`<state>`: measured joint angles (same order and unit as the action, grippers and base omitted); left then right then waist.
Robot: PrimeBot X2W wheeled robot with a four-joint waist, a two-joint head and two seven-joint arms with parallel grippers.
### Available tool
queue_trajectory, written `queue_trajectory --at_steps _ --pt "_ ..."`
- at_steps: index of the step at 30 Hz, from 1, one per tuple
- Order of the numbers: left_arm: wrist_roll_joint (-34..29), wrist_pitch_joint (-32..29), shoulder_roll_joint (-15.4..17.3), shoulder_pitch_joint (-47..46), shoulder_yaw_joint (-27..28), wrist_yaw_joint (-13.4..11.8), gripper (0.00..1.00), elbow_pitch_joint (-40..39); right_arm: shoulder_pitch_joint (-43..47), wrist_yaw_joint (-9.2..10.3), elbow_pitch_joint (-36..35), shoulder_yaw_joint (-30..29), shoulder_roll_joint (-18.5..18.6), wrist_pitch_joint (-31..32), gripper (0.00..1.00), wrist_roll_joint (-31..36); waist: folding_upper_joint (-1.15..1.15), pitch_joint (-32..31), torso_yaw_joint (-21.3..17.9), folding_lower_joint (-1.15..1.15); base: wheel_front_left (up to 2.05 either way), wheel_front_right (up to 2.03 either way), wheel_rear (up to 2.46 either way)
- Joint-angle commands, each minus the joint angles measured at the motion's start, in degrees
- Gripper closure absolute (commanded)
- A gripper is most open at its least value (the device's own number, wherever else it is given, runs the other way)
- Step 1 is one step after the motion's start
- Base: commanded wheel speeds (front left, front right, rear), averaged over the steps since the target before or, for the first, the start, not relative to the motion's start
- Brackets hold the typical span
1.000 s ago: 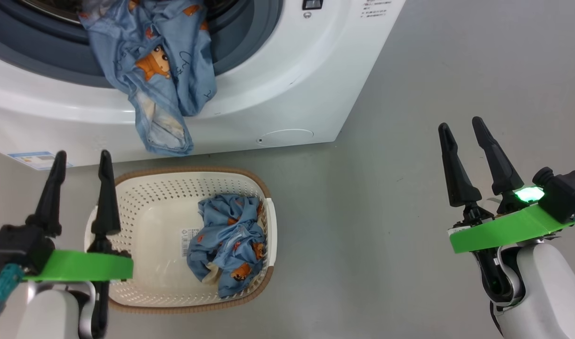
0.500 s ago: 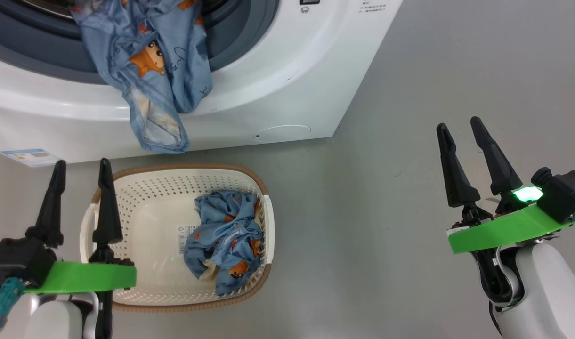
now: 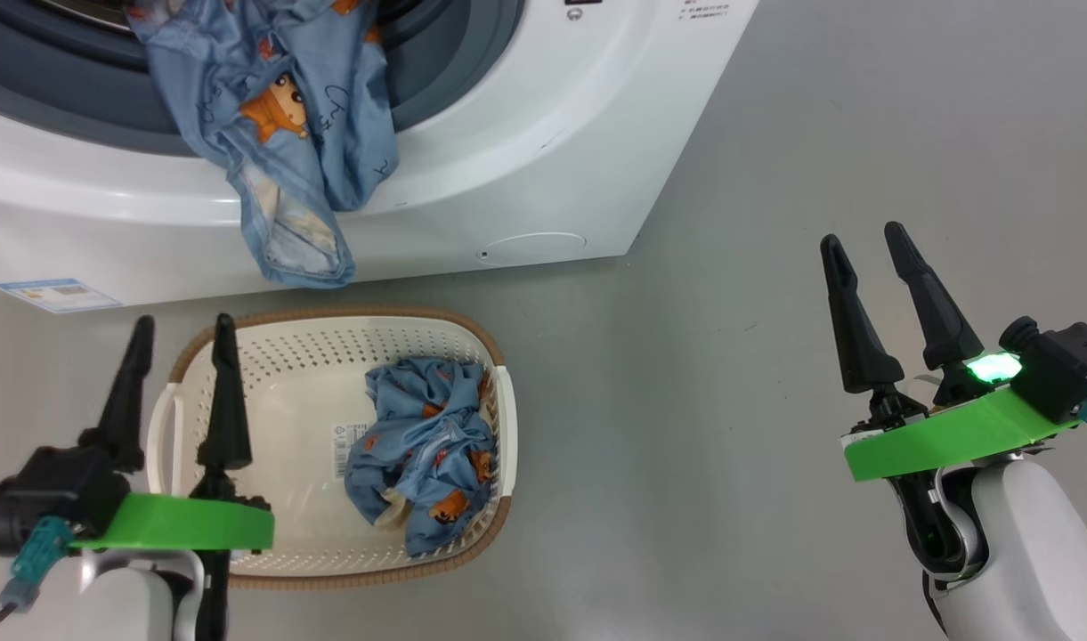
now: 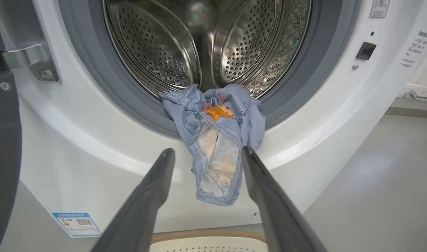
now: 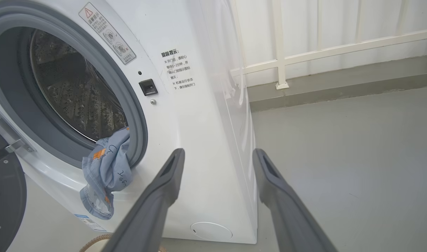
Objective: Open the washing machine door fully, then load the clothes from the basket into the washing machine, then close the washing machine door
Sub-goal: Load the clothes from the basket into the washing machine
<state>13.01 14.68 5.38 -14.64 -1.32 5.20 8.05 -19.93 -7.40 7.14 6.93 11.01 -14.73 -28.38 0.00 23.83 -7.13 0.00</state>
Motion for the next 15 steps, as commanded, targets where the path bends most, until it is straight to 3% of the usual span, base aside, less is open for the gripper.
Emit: queue_trajectory --at_steps 1,15 --pt "0.86 0.07 0.79 -1.99 1.26 0.57 0.0 0.05 0.53 -0.09 -1.37 1.4 0.55 -0.27 0.0 0.19 0.0 0.11 -0.03 0.0 0.0 0.0 0.0" --pt "2.01 -2.46 3.2 -15.37 -4.42 1.93 0.0 13.75 -0.88 -0.09 -1.8 1.86 -0.58 -0.27 0.0 0.1 0.0 3.03 -1.97 0.0 0.0 0.0 0.0"
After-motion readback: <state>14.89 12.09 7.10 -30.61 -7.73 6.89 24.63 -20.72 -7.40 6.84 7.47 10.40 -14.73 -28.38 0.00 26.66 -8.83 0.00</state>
